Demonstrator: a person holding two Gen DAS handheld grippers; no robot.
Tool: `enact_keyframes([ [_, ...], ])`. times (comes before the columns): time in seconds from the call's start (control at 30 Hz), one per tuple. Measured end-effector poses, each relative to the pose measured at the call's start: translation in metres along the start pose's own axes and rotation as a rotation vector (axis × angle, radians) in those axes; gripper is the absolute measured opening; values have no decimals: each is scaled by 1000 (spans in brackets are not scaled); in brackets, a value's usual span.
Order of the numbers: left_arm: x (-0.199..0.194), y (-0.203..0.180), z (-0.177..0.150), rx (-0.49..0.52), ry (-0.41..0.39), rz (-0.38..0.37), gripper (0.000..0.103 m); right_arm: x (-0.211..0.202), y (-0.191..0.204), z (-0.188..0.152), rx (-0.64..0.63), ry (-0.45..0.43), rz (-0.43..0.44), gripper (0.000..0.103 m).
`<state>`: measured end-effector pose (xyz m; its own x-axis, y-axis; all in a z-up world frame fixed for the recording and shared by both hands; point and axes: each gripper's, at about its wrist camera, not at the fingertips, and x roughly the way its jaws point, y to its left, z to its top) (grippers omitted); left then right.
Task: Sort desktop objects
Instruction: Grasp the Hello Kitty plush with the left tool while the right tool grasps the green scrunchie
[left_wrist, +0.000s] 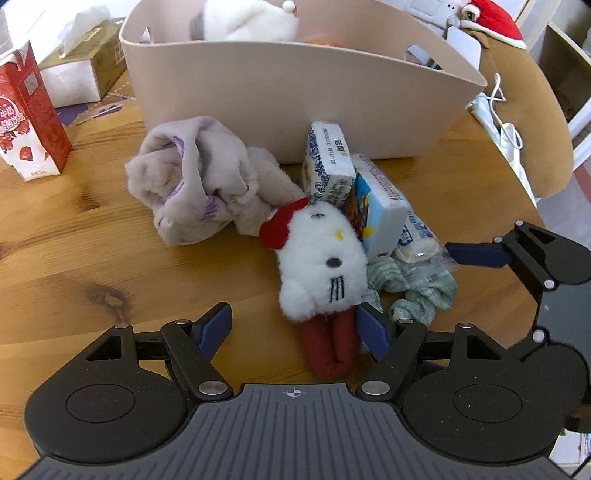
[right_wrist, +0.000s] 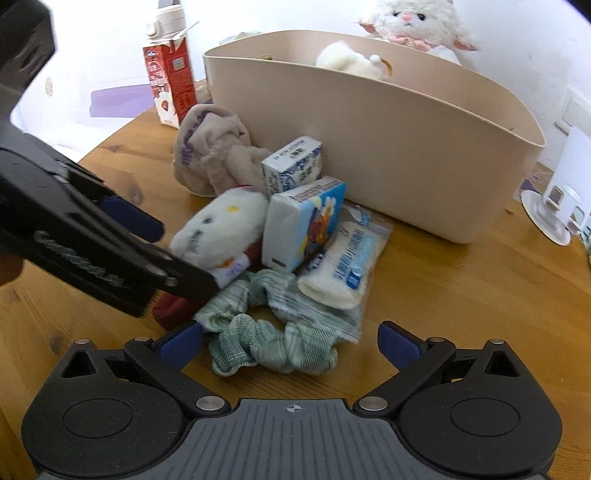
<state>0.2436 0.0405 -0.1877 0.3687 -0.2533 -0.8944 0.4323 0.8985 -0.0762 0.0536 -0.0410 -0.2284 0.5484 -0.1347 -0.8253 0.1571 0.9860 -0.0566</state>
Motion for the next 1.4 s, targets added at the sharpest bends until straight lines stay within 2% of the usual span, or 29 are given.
enact_keyframes([
  [0.07,3,-1,1,6,-1,0,75,3,2,0,-17,15,-3,87],
  [0.13,4,-2,1,26,-15,2,75,5,3,-1,-16,28,-6,83],
  [0.23,3,-3,-1,54,-36,-24,67,2,-1,-2,-3,15,6,71],
  [0.37,3,-3,-1,80,-39,-67,49,-3,-5,-5,-5,9,7,52],
  [0.43,4,-3,-1,81,-34,-91,41,-4,-6,-4,-10,11,10,49],
  [0.67,2,-3,-3,87,-27,-86,32,-8,-11,-7,-6,20,10,39],
  [0.9,0,-2,-7,107,-25,-71,27,-13,-17,-14,26,38,-4,38],
  [1.2,-3,-6,-14,125,-22,-69,26,-25,-19,-29,59,58,5,39],
  [1.23,-4,-6,-16,128,-21,-68,26,-27,-20,-32,65,58,8,40],
  [1.27,-5,-6,-18,133,-20,-67,26,-29,-21,-34,73,60,9,56],
  [1.33,-6,-8,-21,142,-17,-68,26,-31,-21,-38,97,61,13,68],
  [1.4,-7,-10,-23,153,-16,-67,26,-32,-19,-41,96,55,3,70],
])
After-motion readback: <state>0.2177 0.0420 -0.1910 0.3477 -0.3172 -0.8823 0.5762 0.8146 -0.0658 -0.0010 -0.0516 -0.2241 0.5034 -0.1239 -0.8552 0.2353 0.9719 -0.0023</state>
